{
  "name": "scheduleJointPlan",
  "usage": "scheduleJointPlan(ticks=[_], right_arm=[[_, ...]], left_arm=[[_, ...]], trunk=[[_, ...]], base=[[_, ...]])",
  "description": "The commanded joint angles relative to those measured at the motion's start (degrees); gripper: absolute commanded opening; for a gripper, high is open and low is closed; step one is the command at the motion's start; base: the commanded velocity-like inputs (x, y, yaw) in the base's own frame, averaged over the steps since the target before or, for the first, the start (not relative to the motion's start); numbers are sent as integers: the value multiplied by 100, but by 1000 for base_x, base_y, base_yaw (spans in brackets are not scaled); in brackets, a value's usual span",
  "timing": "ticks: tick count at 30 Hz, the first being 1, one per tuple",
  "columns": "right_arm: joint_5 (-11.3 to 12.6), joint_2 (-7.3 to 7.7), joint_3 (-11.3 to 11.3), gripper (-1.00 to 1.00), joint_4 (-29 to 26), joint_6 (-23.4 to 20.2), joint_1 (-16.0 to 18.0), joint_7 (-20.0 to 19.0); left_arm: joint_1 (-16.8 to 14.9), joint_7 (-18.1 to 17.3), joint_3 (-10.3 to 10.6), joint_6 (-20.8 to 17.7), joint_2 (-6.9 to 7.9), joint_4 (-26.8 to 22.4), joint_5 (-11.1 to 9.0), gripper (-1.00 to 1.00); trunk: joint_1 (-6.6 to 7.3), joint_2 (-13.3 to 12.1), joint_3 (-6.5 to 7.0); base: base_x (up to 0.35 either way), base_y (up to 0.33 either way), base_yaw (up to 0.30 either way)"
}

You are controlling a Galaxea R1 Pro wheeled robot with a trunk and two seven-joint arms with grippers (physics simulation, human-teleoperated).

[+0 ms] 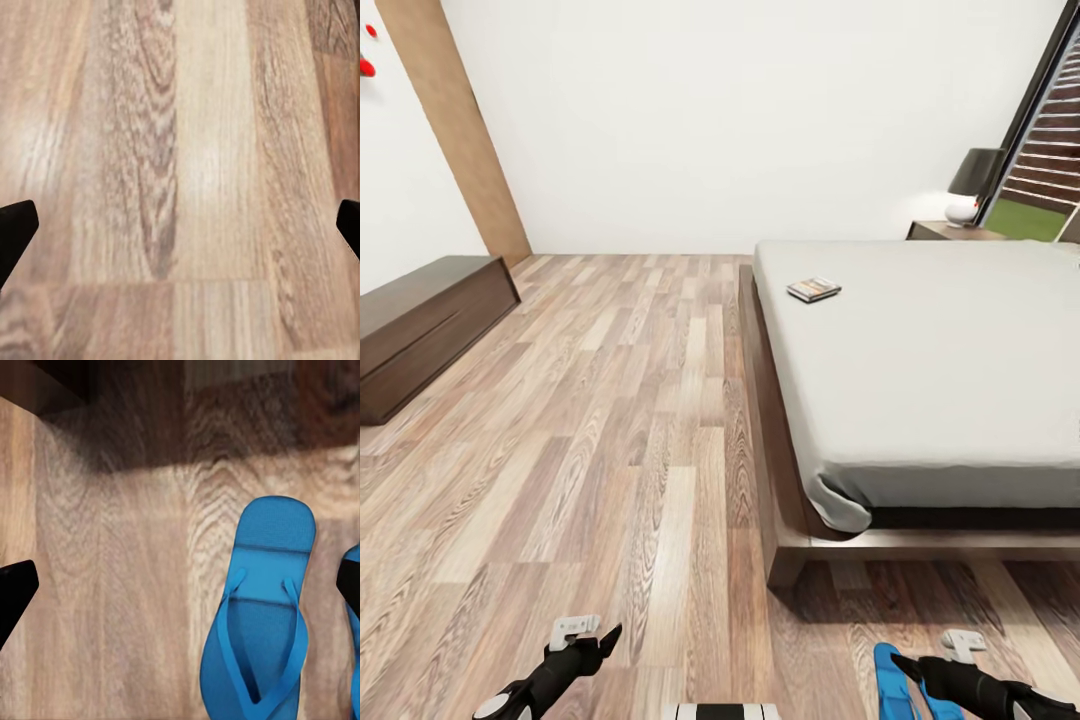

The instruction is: In the bedroom, move the book from the bed onto either nightstand, and place the two sandals side by side next to the bed.

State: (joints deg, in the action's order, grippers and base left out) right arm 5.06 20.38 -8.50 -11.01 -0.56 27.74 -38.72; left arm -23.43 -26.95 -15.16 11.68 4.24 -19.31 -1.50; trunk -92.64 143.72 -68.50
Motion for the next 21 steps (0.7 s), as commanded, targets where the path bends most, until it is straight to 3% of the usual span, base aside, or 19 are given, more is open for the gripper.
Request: scheduleJointPlan(ticks=[1, 6, 12, 21], right_arm=[[42, 0, -3, 100, 35, 15, 3, -24], [35, -92, -3, 100, 635, 588, 3, 0], [31, -497, -3, 100, 1191, 1485, 3, 13], [30, -595, -3, 100, 1301, 1678, 3, 14]], left_arm=[[-4, -41, -31, 1, -2, 12, -15, 100], [-4, 44, -30, 15, -2, 164, -9, 100], [-4, 162, -30, 25, -2, 277, -8, 100], [-4, 185, -39, 32, 0, 438, -17, 100]], trunk=[[3, 0, 19], [16, -7, 129], [32, -15, 262], [55, -27, 462]], base=[[0, 0, 0], [0, 0, 0], [0, 0, 0], [0, 0, 0]])
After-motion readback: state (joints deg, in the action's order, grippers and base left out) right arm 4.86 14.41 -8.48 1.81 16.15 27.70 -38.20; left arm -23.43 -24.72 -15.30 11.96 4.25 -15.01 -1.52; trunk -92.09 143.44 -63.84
